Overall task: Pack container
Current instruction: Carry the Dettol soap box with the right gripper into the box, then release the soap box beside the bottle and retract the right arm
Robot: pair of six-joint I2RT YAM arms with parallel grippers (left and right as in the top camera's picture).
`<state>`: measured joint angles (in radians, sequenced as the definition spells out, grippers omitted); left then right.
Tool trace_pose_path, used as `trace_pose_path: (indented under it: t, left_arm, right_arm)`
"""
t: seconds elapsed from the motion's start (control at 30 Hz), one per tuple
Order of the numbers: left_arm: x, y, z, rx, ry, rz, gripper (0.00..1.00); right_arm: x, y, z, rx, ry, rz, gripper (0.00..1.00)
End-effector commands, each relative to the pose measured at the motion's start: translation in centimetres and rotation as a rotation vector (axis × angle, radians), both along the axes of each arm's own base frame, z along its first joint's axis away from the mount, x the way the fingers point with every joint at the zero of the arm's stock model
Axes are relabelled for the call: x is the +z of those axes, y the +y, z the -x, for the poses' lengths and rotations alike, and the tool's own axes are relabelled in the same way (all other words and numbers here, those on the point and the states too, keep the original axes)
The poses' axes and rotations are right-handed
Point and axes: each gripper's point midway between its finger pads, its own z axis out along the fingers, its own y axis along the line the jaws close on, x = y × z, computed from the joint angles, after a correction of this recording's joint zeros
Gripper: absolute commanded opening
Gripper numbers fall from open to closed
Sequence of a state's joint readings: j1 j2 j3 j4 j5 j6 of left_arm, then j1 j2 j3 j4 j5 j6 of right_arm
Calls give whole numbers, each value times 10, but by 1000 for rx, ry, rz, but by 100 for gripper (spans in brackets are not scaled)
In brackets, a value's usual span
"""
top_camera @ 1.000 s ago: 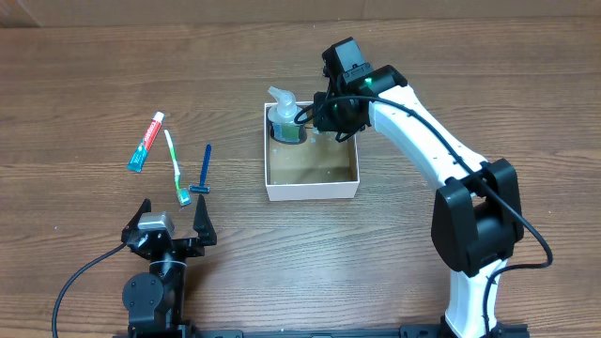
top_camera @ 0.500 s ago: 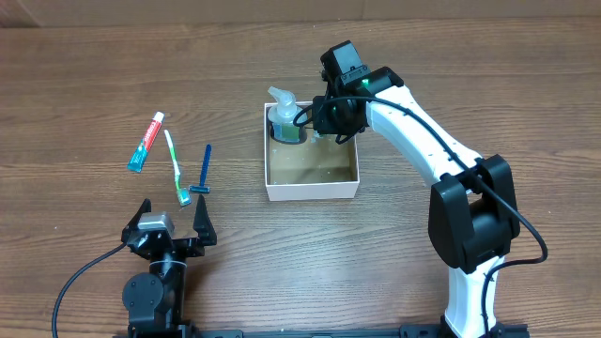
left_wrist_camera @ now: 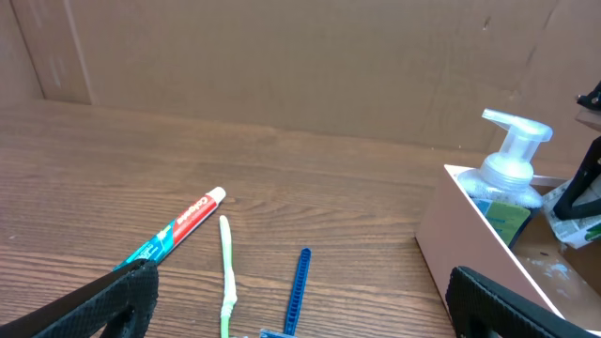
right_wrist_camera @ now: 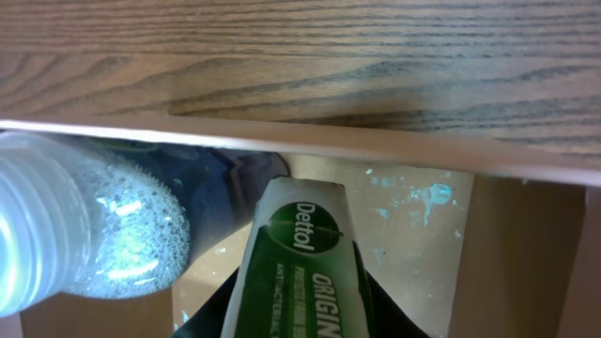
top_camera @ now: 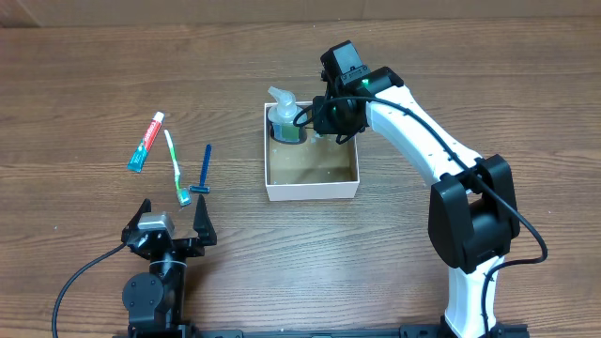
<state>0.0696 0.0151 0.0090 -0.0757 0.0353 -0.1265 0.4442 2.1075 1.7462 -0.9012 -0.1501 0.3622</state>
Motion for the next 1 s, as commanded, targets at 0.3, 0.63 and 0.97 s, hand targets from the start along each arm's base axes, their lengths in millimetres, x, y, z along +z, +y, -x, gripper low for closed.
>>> trace_pose_path:
  t: [0.3, 0.63, 0.97]
  left_arm:
    - [0, 1, 0, 6, -4, -16, 100]
    - [0, 1, 0, 6, -4, -16, 100]
    - [0, 1, 0, 6, -4, -16, 100]
  right_arm:
    - [5, 2, -3, 18, -22, -4, 38]
    - [6, -1, -5, 19, -31, 5, 38]
    - [56, -29, -24, 23, -112, 116, 43]
